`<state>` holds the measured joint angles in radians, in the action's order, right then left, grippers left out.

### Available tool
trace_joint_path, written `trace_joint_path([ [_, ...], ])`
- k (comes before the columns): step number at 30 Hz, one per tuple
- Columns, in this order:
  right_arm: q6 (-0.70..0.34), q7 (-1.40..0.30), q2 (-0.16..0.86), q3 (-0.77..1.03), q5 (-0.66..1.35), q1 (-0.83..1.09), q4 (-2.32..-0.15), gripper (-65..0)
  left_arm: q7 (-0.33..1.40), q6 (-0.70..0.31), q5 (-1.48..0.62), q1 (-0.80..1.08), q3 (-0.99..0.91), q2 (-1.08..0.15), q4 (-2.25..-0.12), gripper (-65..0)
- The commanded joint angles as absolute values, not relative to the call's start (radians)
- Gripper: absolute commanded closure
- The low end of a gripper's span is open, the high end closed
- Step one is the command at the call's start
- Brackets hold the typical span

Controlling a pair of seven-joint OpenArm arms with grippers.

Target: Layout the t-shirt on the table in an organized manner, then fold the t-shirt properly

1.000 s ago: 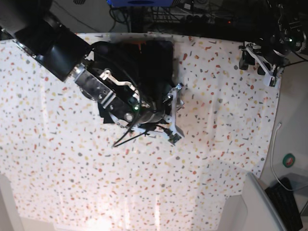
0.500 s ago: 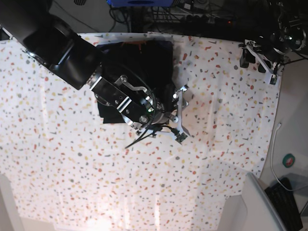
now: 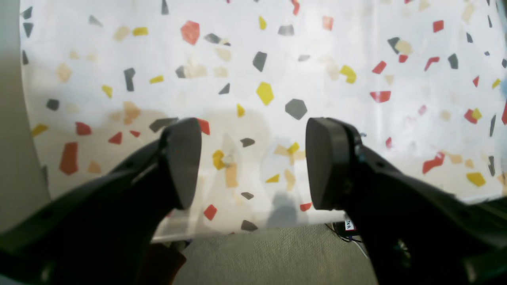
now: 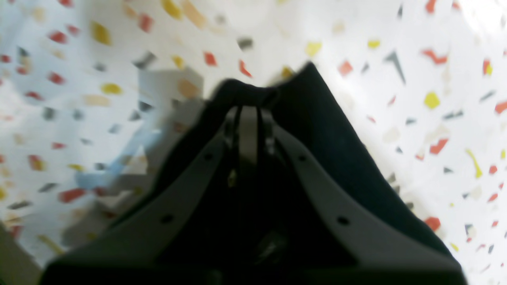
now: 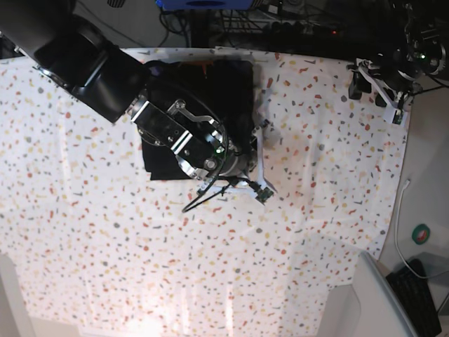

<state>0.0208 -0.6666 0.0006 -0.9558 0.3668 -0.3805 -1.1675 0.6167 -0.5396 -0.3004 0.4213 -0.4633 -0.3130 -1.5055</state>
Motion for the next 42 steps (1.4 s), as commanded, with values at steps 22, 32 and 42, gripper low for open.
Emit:
trace_joint_path([
  [22, 0.022, -0.690, 0.031, -0.796, 0.364, -0.372, -1.250, 0.0, 0.602, -0.541, -0.308, 0.423, -0.473, -0.328, -1.518, -39.7],
  [32, 0.025, -0.756, 0.030, -0.753, 0.366, -0.369, -1.259, 0.0, 0.602, -0.541, -0.311, 0.424, -0.463, -0.325, -1.555, -39.7],
  [42, 0.024, -0.949, 0.275, -0.429, 0.366, 0.044, -1.913, -1.4, 0.608, -0.539, -0.303, 0.447, -0.245, -0.189, -1.830, 0.0],
])
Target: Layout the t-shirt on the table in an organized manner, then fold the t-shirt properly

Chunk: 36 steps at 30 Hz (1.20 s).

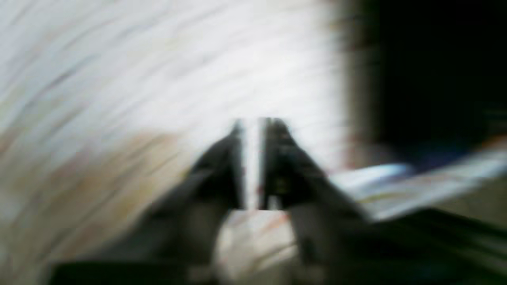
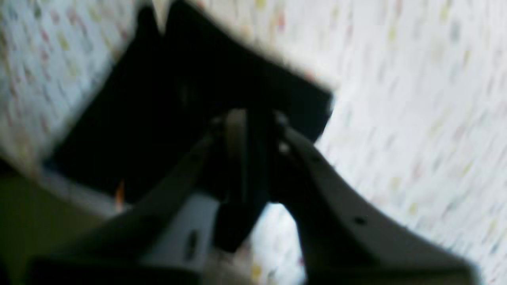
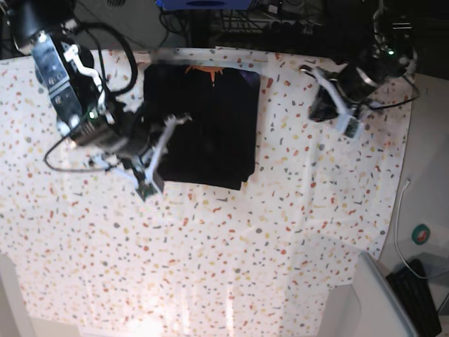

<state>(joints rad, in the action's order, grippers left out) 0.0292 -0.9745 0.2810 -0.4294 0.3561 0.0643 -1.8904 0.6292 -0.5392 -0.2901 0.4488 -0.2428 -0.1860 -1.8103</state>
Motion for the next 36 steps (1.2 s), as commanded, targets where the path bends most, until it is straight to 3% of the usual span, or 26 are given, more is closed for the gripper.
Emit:
trace_joint_path([
  [1, 0.024, -0.932, 0.298, -0.415, 0.366, 0.093, -1.936, 0.0, 0.608, -0.533, -0.302, 0.446, -0.189, -0.182, -1.844, 0.0],
  [6, 0.022, -0.789, 0.326, -0.349, 0.366, 0.289, -1.923, 0.0, 0.608, -0.495, -0.302, 0.375, 0.061, -0.166, -1.802, 0.0],
  [10, 0.022, -0.762, 0.318, -0.355, 0.366, 0.318, -1.874, 0.0, 0.604, -0.400, -0.302, 0.308, 0.179, -0.170, -1.675, 0.0],
  [15, 0.022, -0.682, 0.295, -0.404, 0.366, 0.314, -1.709, 0.0, 0.601, -0.363, -0.300, 0.285, 0.249, -0.185, -1.546, 0.0],
  [21, 0.022, -0.631, 0.294, -0.432, 0.366, 0.323, -1.618, 0.0, 0.553, -0.363, -0.300, 0.271, 0.242, -0.194, -1.477, 0.0],
  [29, 0.024, -0.684, 0.303, -0.283, 0.364, 0.453, -1.833, 0.0, 0.521, -0.364, -0.311, 0.367, 0.116, -0.225, -1.689, 0.0],
  [36, 0.024, -0.716, 0.447, -0.177, 0.364, 0.630, -1.972, 0.0, 0.522, -0.369, -0.302, 0.619, -0.070, -0.297, -1.905, 0.0],
])
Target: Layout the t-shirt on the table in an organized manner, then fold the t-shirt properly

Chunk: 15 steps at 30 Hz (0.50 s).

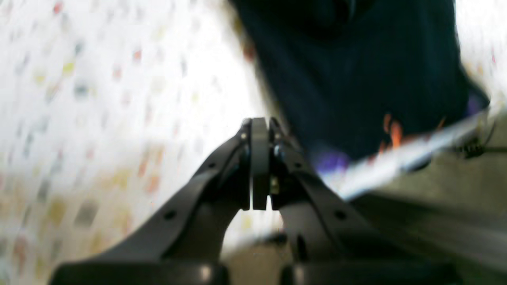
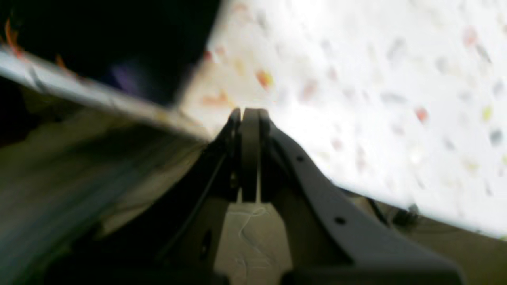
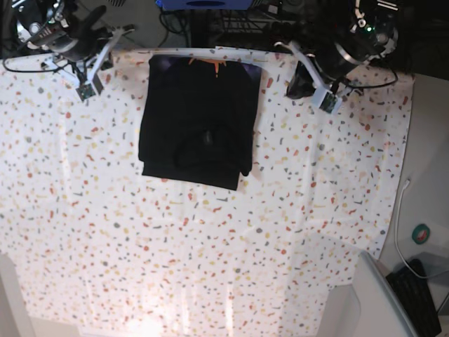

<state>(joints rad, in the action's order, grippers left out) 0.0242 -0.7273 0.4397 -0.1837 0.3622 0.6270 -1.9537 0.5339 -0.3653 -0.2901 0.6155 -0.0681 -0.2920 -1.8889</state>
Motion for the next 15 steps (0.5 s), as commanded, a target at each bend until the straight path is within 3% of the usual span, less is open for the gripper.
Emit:
trace_joint_path([
  [1, 0.024, -0.716, 0.469, -0.166, 0.364, 0.668, -1.982, 0.0, 0.522, -0.369, -0.302, 0.662, -0.073, -0.317, -1.917, 0.0],
  [5, 0.024, -0.713, 0.521, -0.143, 0.364, 0.865, -1.991, 0.0, 0.518, -0.369, -0.302, 0.835, -0.064, -0.381, -1.920, 0.0],
  [9, 0.024, -0.691, 0.499, -0.160, 0.364, 1.024, -1.943, 0.0, 0.516, -0.369, -0.295, 0.964, -0.045, -0.387, -1.888, 0.0],
  [12, 0.022, -0.613, 0.493, -0.252, 0.363, 0.990, -1.771, 0.0, 0.515, -0.364, -0.188, 0.960, 0.068, -0.378, -1.771, 0.0],
  [15, 0.021, -0.539, 0.489, -0.387, 0.363, 0.826, -1.504, 0.0, 0.461, -0.364, -0.036, 0.855, 0.203, -0.337, -1.523, 0.0],
])
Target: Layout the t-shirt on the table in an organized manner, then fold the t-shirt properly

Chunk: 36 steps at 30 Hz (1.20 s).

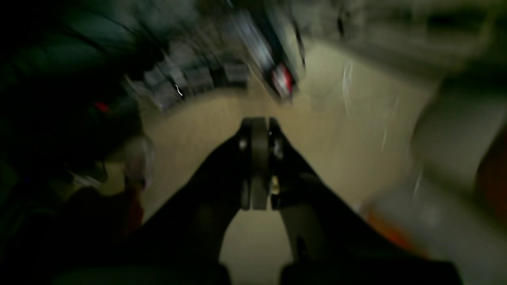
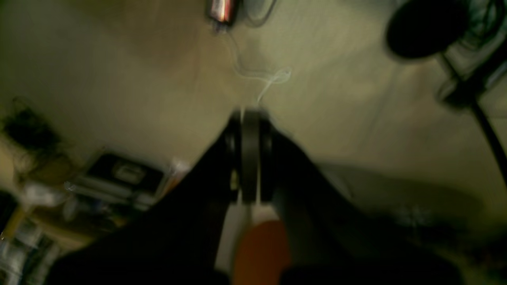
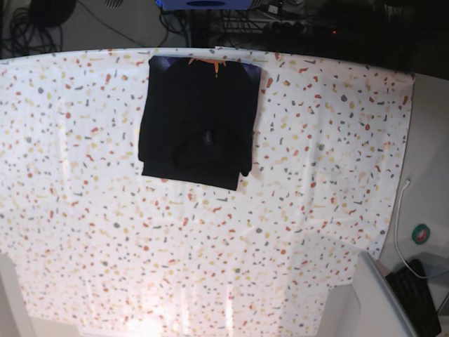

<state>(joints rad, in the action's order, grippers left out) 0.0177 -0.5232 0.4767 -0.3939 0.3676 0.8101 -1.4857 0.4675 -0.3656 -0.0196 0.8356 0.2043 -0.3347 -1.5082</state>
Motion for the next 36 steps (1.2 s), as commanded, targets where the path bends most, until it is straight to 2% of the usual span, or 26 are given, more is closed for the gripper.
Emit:
trace_joint_path([
  [1, 0.021, -0.512, 0.489, -0.452, 0.363, 0.751, -1.388, 0.0, 0.407, -0.363, 0.007, 0.809, 0.236, -0.305, -1.403, 0.0],
  [4, 0.019, -0.389, 0.478, -0.679, 0.363, 0.538, -1.044, 0.0, 0.205, -0.363, 0.044, 0.671, 0.240, -0.196, -1.010, 0.0],
  [7, 0.019, -0.213, 0.406, -0.888, 0.364, 0.360, -0.679, 0.0, -0.024, -0.363, 0.044, 0.532, 0.242, -0.131, -0.651, 0.0],
  [9, 0.019, -0.050, 0.298, -0.995, 0.369, 0.254, -0.355, 0.0, -0.246, -0.363, 0.042, 0.421, 0.240, -0.077, -0.351, 0.0],
  [12, 0.019, 0.217, 0.170, -1.020, 0.369, 0.191, -0.028, 0.0, -0.524, -0.363, 0.042, 0.295, 0.240, -0.024, -0.013, 0.0],
  [14, 0.019, 0.344, 0.140, -0.995, 0.369, 0.189, 0.000, 0.0, -0.630, -0.363, 0.042, 0.265, 0.240, -0.005, 0.000, 0.0],
  [16, 0.019, 0.389, 0.134, -0.938, 0.369, 0.205, -0.013, 0.0, -0.627, -0.363, 0.042, 0.265, 0.239, -0.005, 0.000, 0.0],
  [21, 0.019, 0.349, 0.131, -0.771, 0.371, 0.229, -0.130, 0.0, -0.506, -0.363, 0.042, 0.263, 0.179, -0.016, -0.088, 0.0],
  [24, 0.019, 0.349, 0.130, -0.714, 0.371, 0.231, -0.156, 0.0, -0.496, -0.363, 0.047, 0.252, 0.124, -0.051, -0.094, 0.0],
  [36, 0.019, 0.354, 0.116, -0.702, 0.371, 0.275, -0.156, 0.0, -0.498, -0.363, 0.044, 0.335, 0.105, -0.166, -0.094, 0.0],
])
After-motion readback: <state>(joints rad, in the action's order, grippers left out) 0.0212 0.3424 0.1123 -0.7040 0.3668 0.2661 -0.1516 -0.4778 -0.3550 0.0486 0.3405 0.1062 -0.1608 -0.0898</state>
